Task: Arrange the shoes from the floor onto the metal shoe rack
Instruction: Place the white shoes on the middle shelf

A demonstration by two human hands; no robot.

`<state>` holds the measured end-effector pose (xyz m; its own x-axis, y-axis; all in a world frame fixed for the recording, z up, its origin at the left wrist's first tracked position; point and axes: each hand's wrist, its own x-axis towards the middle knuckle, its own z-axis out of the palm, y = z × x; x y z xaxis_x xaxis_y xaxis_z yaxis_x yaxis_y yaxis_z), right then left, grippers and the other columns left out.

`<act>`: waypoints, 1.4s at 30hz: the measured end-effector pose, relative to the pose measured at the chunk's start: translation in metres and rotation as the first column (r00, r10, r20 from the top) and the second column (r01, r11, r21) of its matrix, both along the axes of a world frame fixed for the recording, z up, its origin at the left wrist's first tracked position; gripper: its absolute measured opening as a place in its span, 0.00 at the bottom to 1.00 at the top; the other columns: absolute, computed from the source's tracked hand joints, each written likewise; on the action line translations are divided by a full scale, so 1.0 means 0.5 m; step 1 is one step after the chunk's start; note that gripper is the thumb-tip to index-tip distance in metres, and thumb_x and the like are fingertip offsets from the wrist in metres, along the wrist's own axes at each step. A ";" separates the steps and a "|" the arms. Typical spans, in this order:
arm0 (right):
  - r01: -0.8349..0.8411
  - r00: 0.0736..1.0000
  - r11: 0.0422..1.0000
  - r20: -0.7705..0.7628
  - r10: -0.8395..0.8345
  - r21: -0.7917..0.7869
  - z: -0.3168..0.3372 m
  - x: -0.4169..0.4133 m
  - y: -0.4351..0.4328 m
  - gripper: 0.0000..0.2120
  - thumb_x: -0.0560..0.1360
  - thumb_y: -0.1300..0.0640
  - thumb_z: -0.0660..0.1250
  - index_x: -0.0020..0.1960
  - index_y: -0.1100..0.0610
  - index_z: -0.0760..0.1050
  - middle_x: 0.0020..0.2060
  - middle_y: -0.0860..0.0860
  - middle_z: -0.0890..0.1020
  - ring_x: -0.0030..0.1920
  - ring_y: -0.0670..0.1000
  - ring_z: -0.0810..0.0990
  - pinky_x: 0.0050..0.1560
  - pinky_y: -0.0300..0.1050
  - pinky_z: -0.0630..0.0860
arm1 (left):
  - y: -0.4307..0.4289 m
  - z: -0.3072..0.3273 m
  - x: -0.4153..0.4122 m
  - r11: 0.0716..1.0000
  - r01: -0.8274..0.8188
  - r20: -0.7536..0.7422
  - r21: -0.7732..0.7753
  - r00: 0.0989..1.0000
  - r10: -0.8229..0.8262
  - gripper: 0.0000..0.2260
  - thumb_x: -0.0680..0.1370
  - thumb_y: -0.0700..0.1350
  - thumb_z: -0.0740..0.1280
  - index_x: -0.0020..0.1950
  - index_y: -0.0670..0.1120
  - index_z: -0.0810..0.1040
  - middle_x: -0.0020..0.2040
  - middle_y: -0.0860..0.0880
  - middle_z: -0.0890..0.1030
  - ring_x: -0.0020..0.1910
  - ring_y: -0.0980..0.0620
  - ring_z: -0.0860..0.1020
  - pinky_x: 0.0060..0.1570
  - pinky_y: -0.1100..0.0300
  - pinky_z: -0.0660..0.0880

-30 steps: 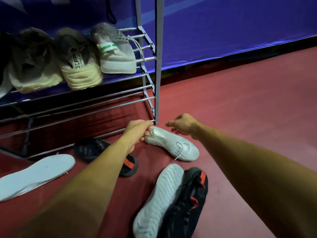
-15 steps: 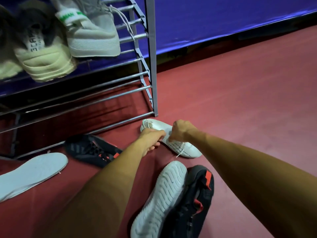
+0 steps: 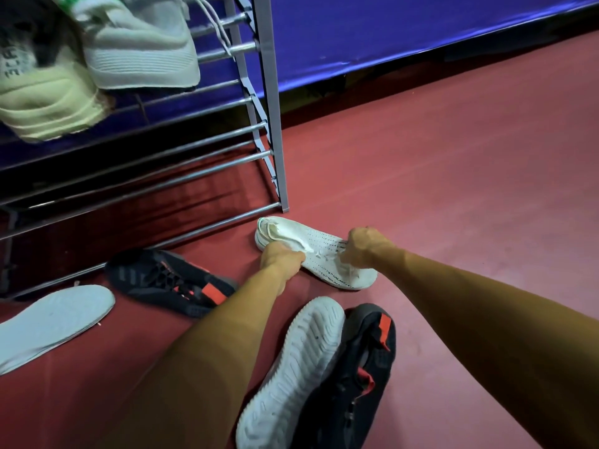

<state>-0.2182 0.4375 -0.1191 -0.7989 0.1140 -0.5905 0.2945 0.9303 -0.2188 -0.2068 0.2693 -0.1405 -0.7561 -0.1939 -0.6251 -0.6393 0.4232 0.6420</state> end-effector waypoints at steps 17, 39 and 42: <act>-0.379 0.919 0.925 0.110 0.378 -0.012 0.167 0.049 -0.028 0.21 0.80 0.55 0.64 0.72 0.59 0.72 0.65 0.55 0.79 0.49 0.49 0.77 0.50 0.42 0.79 | -0.092 0.197 0.070 0.985 0.143 -0.282 -0.098 0.945 -0.165 0.12 0.70 0.38 0.69 0.32 0.49 0.69 0.31 0.55 0.70 0.31 0.54 0.68 0.28 0.62 0.61; 0.042 0.982 0.891 0.183 0.046 -0.453 0.516 0.232 -0.099 0.04 0.76 0.64 0.71 0.43 0.58 0.78 0.31 0.51 0.78 0.29 0.45 0.72 0.29 0.36 0.68 | -0.210 0.582 0.187 0.923 0.378 -0.586 0.072 0.765 -0.267 0.13 0.73 0.35 0.71 0.37 0.49 0.72 0.33 0.51 0.73 0.33 0.53 0.69 0.35 0.60 0.65; 0.110 0.989 0.822 0.146 -0.033 -0.558 0.539 0.244 -0.079 0.02 0.78 0.63 0.68 0.47 0.58 0.76 0.31 0.50 0.76 0.29 0.45 0.70 0.28 0.36 0.65 | -0.204 0.615 0.191 0.910 0.390 -0.632 0.144 0.743 -0.219 0.11 0.73 0.34 0.71 0.39 0.48 0.73 0.38 0.46 0.76 0.38 0.51 0.71 0.41 0.59 0.68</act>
